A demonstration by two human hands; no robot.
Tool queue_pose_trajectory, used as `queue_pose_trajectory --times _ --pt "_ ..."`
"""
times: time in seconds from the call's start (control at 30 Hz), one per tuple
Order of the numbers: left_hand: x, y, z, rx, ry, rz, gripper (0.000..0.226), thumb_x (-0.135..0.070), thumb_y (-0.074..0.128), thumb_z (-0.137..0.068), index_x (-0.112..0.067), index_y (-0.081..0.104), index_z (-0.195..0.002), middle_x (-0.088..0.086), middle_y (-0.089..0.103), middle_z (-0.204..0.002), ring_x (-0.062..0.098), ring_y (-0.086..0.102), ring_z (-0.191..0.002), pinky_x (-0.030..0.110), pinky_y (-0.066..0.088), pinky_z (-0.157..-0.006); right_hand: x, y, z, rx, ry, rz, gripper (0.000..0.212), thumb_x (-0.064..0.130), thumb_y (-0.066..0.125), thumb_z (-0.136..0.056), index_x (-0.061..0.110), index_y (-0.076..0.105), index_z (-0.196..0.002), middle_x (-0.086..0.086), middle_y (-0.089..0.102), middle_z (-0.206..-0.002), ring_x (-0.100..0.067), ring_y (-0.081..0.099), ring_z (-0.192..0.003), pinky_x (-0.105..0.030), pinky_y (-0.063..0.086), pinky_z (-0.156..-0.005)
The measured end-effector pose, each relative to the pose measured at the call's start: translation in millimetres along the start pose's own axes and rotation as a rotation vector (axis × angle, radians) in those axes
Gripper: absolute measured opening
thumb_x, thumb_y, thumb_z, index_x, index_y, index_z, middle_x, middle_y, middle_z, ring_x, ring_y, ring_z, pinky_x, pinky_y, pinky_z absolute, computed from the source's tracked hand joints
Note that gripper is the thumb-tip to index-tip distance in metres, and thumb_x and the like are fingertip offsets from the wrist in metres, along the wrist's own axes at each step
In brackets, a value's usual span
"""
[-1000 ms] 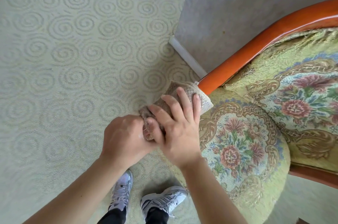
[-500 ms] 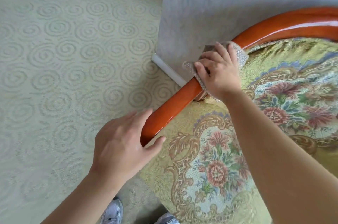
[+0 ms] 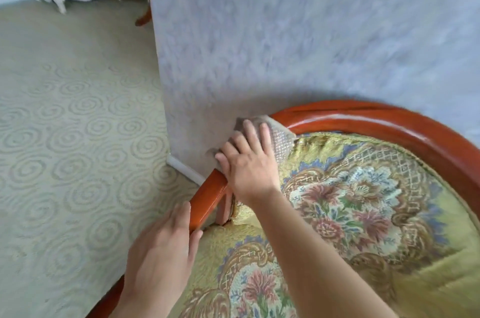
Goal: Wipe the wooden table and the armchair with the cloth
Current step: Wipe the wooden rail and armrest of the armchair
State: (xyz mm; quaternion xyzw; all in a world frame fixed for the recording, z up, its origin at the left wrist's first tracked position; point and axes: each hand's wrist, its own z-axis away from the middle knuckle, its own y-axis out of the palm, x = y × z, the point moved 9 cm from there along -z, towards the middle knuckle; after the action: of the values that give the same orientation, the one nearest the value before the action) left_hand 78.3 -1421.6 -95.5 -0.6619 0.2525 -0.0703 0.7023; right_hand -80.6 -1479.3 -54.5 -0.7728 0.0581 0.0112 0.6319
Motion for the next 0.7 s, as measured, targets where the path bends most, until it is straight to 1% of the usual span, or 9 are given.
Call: queue_pose_trajectory --times 0.07,0.17,0.23,0.3,0.4,0.5,0.57,0.6,0.7 --pt "-21.9 6.7 -21.4 -0.032 0.026 -0.028 0.055 -0.038 0.081 -0.078 0.004 0.069 -0.113 0.015 0.074 -0.083 0.031 0.071 -0.06 0.034 0.052 -0.044 -13.8 -5.2 -8.0 -0.01 -0.047 0.028 0.042 0.045 0.029 -0.105 0.022 0.064 -0.11 -0.006 0.061 -0.122 -0.034 0.032 -0.141 -0.05 0.003 -0.122" --pt "-60.1 19.2 -48.8 -0.015 0.057 -0.03 0.084 -0.054 0.033 -0.093 0.018 0.054 -0.132 0.038 0.063 -0.122 0.047 0.07 -0.103 0.05 0.06 -0.079 -64.0 -29.2 -19.6 -0.099 0.061 0.05 0.042 0.045 0.028 -0.105 0.02 0.061 -0.109 -0.007 0.061 -0.119 -0.035 0.04 -0.132 -0.05 0.01 -0.12" --pt "-79.3 22.5 -71.5 0.01 0.03 -0.007 0.101 -0.066 0.009 -0.091 0.016 0.025 -0.15 0.038 0.04 -0.149 0.047 0.048 -0.136 0.05 0.043 -0.11 -109.0 -46.6 -20.5 -0.165 0.164 0.064 0.042 0.046 0.027 -0.104 0.02 0.06 -0.106 -0.007 0.061 -0.111 -0.035 0.047 -0.12 -0.052 0.017 -0.117" --pt "-95.0 22.9 -96.6 -0.015 0.047 0.002 0.105 -0.074 -0.014 -0.082 0.002 -0.018 -0.153 0.026 0.005 -0.167 0.035 0.012 -0.156 0.041 0.011 -0.126 -154.3 -63.6 -9.7 -0.209 0.235 0.123 0.043 0.049 0.025 -0.104 0.023 0.059 -0.11 -0.004 0.061 -0.106 -0.032 0.05 -0.107 -0.05 0.026 -0.11" --pt "-126.4 7.9 -135.1 -0.089 0.092 0.03 0.104 -0.081 -0.014 -0.082 -0.005 -0.03 -0.151 0.017 -0.01 -0.168 0.027 -0.003 -0.157 0.038 -0.001 -0.126 -209.9 -82.3 15.8 -0.232 0.288 0.188 0.048 0.053 0.025 -0.104 0.024 0.055 -0.126 -0.003 0.061 -0.111 -0.03 0.052 -0.103 -0.047 0.033 -0.102" --pt "-170.8 -15.5 -172.1 -0.192 0.172 0.092 0.1 -0.08 0.007 -0.09 -0.007 0.016 -0.158 0.017 0.03 -0.162 0.031 0.032 -0.148 0.043 0.026 -0.122 -234.5 -89.5 37.7 -0.265 0.234 0.179 0.05 0.054 0.032 -0.103 0.021 0.052 -0.136 -0.003 0.059 -0.125 -0.029 0.054 -0.112 -0.045 0.035 -0.104" --pt "-194.4 -27.1 -192.3 -0.265 0.228 0.107 0.085 -0.076 0.016 -0.093 -0.009 0.049 -0.134 0.016 0.063 -0.129 0.034 0.061 -0.117 0.045 0.049 -0.098 -238.7 -91.4 44.0 -0.312 0.177 0.15 0.048 0.051 0.041 -0.102 0.019 0.054 -0.136 -0.005 0.059 -0.129 -0.029 0.054 -0.115 -0.045 0.036 -0.105" --pt "-201.1 -30.3 -198.3 -0.296 0.242 0.082 0.079 -0.075 0.018 -0.093 -0.01 0.055 -0.118 0.013 0.069 -0.109 0.034 0.066 -0.097 0.044 0.053 -0.083 -239.3 -92.4 44.5 -0.342 0.168 0.124 0.046 0.049 0.045 -0.102 0.018 0.056 -0.134 -0.006 0.06 -0.128 -0.03 0.055 -0.114 -0.046 0.037 -0.104" --pt "-204.4 -31.4 -199.8 -0.323 0.262 0.031 0.069 -0.073 0.02 -0.096 -0.012 0.052 -0.096 0.008 0.063 -0.081 0.031 0.063 -0.068 0.036 0.046 -0.058 -237.6 -97.2 43.6 -0.432 0.192 0.04 0.038 0.044 0.049 -0.101 0.017 0.063 -0.124 -0.006 0.064 -0.122 -0.03 0.057 -0.108 -0.047 0.039 -0.099"
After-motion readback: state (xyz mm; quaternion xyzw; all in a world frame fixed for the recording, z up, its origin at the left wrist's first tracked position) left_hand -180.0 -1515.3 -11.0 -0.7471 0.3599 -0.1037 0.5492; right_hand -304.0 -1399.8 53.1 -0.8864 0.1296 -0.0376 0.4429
